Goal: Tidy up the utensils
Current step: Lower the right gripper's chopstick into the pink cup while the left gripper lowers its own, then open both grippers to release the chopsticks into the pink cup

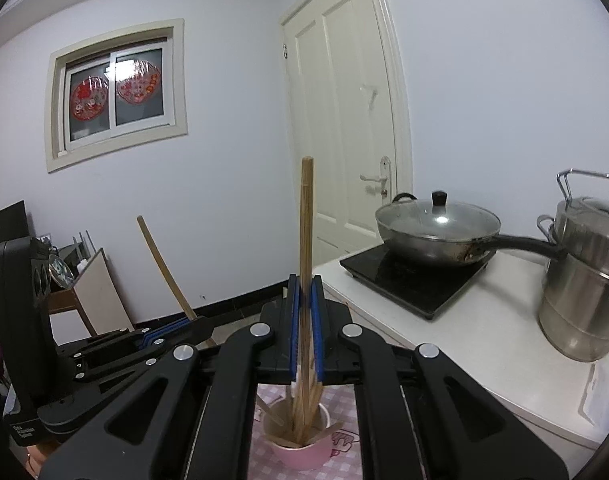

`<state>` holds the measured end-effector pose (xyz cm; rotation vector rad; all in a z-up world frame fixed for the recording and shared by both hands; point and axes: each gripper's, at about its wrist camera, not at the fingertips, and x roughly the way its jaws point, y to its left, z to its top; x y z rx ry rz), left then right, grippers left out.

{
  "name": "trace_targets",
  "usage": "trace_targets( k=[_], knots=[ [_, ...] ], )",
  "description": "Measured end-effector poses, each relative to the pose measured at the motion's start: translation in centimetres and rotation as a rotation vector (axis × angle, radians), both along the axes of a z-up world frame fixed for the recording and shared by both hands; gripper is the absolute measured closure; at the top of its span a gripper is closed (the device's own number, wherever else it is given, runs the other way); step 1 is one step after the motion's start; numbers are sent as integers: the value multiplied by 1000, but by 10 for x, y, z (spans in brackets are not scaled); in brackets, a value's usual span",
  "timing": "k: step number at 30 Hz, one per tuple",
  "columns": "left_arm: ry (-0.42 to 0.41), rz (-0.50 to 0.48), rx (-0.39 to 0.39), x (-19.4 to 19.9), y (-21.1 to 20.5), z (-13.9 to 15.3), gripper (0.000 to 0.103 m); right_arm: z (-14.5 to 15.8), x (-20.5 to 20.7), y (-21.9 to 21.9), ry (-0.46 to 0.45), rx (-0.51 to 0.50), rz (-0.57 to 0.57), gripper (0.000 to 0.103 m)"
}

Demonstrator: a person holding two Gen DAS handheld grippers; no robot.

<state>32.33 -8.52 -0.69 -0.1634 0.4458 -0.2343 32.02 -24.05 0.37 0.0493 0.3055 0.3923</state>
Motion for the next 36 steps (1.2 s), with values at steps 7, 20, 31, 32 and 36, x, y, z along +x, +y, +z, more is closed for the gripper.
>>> trace_targets(
  k=[7,20,31,32,36],
  knots=[
    [57,-12,15,15,-6,-29,97,-27,14,-5,45,-4,25,99],
    [146,-79,73,23,-21,-67,97,-62,20,0,152,-35,68,99],
    [180,-93,100,20,-24,-77,96,-82,20,1,220,-31,67,99],
    [184,-95,98,19,-23,-77,96,-83,19,1,220,-29,65,99],
    [207,-102,88,18,-19,-75,95,-81,16,1,229,-26,67,98]
  ],
)
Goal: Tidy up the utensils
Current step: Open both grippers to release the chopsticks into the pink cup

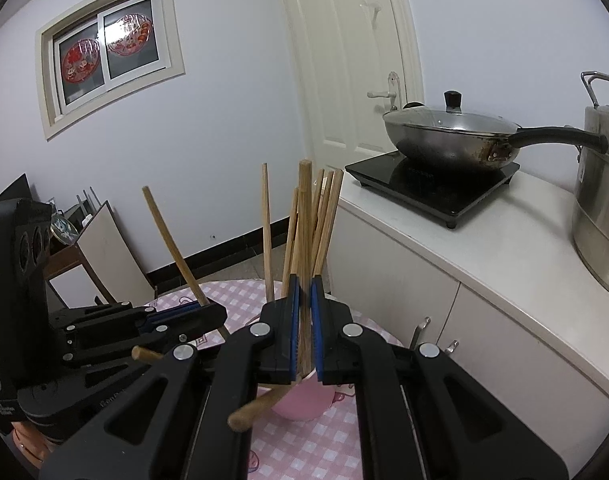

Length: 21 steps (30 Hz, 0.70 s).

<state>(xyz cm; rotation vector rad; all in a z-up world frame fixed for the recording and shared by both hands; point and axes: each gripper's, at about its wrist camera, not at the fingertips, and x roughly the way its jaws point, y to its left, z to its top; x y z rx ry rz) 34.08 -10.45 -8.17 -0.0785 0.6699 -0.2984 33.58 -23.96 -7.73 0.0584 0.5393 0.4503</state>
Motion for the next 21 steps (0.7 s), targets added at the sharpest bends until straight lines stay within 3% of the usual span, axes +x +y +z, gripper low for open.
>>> trace_targets(
  k=[6,7,8,10,12,21],
  knots=[
    [10,-7,-7,-9,3,7,95,6,-7,0,6,9,1,96],
    [8,-9,-11,-12,4,9,86,8,-9,0,5,10,0,96],
    [4,-7,-12,-14,5,11,63,10,-11,0,4,13,-2,93],
    [-36,3,-30,-23,8,18,36,12,-14,-2,2,20,-4,86],
    [-48,1,-21,-29,9,22,36,15,-19,-2,-3,19,-8,80],
    [-74,30,11,-55,18,38,36,29,-46,-5,-29,28,-19,70]
  ],
)
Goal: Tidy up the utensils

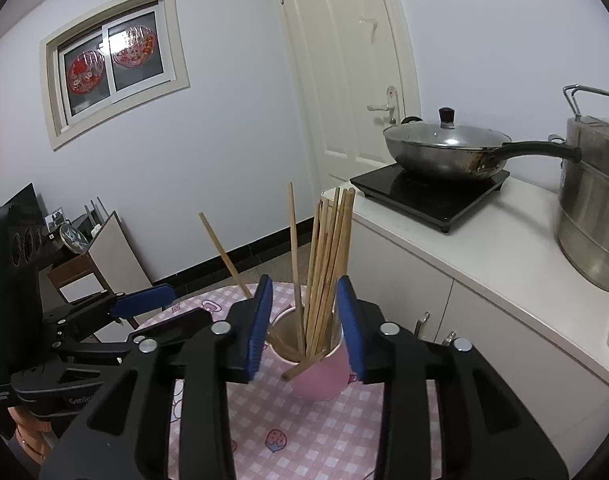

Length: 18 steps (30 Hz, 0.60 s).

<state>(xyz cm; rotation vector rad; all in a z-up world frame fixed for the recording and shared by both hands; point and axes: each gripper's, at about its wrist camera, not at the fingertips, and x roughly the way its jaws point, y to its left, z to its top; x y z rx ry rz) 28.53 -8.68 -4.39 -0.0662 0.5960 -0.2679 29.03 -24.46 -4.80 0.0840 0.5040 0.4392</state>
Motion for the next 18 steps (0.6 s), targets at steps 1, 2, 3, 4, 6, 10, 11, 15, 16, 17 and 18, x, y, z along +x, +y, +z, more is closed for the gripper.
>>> trace_targets(
  k=[1,2,3,4,6,10,11,15,16,17,18],
  knots=[
    [-9,11,13,-5,1,2,36,1,-3,0,-2,0,-2,70],
    [-22,21,22,-10,3,5,36,3,-7,-1,-5,1,-5,70],
    [-32,29,29,-15,4,8,35,5,-13,-2,-13,-1,-13,69],
    [-43,37,36,-20,6,10,33,7,-19,-3,-24,-5,-22,67],
    [-70,54,46,-32,9,16,31,12,-31,-3,-43,-13,-43,61],
    [-123,83,64,-58,16,27,27,16,-56,-1,-73,-19,-58,55],
    [-139,92,71,-67,18,29,26,17,-63,0,-79,-25,-61,53],
    [-187,120,95,-94,23,35,22,18,-92,7,-112,-47,-86,42],
    [-200,121,100,-101,24,36,22,18,-97,7,-119,-53,-94,40],
    [-222,122,106,-111,26,39,19,17,-104,9,-126,-53,-96,38],
    [-234,125,112,-117,26,40,18,17,-111,10,-136,-52,-99,35]
  ],
)
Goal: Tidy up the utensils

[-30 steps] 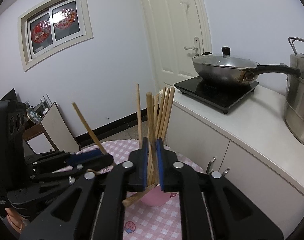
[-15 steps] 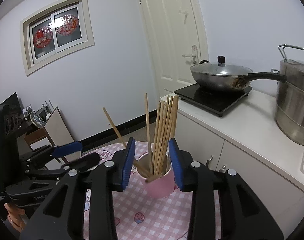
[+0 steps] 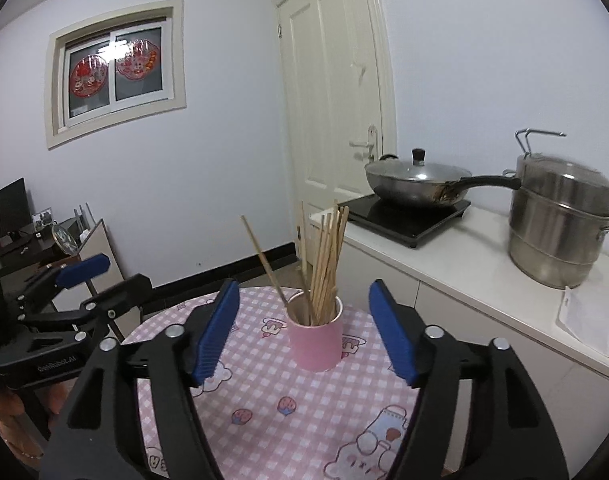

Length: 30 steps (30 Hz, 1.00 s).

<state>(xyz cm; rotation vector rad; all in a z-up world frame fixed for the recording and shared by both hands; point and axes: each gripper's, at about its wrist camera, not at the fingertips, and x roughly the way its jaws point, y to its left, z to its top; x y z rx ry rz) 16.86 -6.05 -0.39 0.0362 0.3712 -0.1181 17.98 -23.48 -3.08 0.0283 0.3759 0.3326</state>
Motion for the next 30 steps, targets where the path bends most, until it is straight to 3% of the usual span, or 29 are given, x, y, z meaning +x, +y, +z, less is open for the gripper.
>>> trace_targets(
  k=[7,16,18,30],
  knots=[
    [-89,37,32,-46,7,7,13,-1,-43,11,-64,-23,-72,25],
    [-168,65,12,-87,16,11,9,2,-86,18,-145,0,-124,16],
    [-173,67,-13,-93,21,12,9,2,-93,19,-161,7,-130,8],
    [-215,60,-31,-115,25,13,6,2,-119,28,-225,19,-153,8]
  ],
)
